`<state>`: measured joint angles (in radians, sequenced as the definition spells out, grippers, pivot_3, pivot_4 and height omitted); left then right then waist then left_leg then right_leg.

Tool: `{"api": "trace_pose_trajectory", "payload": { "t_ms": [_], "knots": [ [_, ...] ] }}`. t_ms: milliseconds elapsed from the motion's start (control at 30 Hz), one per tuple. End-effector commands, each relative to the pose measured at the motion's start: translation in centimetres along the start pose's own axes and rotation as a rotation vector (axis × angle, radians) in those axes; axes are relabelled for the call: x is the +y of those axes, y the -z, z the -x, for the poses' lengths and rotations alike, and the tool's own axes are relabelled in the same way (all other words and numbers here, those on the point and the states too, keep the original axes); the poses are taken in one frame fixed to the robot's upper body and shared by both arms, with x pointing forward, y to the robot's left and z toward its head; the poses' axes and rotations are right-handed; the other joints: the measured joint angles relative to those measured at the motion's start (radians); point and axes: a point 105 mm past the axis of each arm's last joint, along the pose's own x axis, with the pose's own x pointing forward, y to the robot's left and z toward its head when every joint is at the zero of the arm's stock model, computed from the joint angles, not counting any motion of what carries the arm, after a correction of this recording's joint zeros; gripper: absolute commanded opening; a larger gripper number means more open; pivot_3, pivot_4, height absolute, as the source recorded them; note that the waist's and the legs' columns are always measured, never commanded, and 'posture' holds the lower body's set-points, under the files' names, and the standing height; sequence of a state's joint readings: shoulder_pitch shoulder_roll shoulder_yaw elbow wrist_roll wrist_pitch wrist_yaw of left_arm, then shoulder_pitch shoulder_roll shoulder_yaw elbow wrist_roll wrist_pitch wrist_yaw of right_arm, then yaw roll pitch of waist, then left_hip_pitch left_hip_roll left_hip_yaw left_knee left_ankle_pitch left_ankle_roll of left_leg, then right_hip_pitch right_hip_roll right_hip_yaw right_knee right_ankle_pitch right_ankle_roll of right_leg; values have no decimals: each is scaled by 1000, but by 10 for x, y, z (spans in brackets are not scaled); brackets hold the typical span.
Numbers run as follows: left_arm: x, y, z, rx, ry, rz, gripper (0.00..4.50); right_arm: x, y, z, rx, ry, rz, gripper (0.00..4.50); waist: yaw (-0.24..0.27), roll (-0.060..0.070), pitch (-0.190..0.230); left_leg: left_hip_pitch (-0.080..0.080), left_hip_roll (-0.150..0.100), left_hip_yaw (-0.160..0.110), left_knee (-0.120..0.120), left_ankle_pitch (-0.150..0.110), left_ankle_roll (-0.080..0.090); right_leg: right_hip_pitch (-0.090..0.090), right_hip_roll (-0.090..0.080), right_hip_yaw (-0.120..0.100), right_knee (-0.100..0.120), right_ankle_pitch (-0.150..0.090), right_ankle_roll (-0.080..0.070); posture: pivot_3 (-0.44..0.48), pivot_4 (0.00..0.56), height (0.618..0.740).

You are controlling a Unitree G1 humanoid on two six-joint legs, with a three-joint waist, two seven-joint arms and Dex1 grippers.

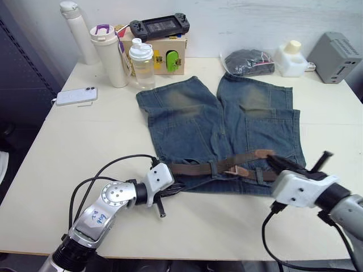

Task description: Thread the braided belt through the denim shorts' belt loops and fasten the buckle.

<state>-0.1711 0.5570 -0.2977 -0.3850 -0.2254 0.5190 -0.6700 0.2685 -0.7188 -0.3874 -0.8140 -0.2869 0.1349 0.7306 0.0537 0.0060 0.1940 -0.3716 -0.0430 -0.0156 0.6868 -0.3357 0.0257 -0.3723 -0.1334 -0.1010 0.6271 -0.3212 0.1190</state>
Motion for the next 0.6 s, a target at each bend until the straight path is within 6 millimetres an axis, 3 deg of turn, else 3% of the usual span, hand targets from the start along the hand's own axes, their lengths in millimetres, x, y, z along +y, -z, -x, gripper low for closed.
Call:
{"api": "trace_pose_trajectory", "payload": {
  "t_ms": [33, 200, 333, 367, 467, 600],
  "knots": [
    [-7, 17, -6, 61, 29, 31, 116, -18, 4, 2, 31, 85, 52, 0, 1, 2, -1, 0, 0, 0, 0, 0, 0, 0, 0, 0, 0, 0, 0, 0, 150, 690],
    [-6, 16, -7, 56, 31, -2, 116, -38, 17, 0, 75, 167, 72, 0, 2, 3, -2, 0, -1, 0, 0, 0, 0, 0, -1, 1, -1, 0, 0, 0, 150, 690],
    [-2, 6, -4, -2, 23, -17, 116, -51, 10, -5, 21, 223, 36, 0, 2, 4, -2, 0, -1, 0, 0, 0, 0, 0, -1, 1, -1, 0, 0, 0, 150, 690],
    [0, -1, -2, -41, 28, -7, 685, -49, 6, -7, 0, 209, 33, 0, 2, 4, -2, 0, -1, 0, 0, 0, 0, 0, -1, 1, -1, 0, 0, 0, 150, 690],
    [1, -21, 3, -152, 66, 39, 1772, -44, -2, -13, -40, 179, 33, 0, 0, 4, -2, -1, 0, 0, 0, 0, 0, 0, 0, 0, 0, 0, 0, 0, 150, 690],
    [1, -73, 25, -375, 202, 184, 3579, -30, -13, -27, -87, 108, 45, 0, -4, 4, -2, -1, 0, -1, 0, 0, 0, -1, 0, 0, 0, 0, 0, 0, 150, 690]
  ]
}}
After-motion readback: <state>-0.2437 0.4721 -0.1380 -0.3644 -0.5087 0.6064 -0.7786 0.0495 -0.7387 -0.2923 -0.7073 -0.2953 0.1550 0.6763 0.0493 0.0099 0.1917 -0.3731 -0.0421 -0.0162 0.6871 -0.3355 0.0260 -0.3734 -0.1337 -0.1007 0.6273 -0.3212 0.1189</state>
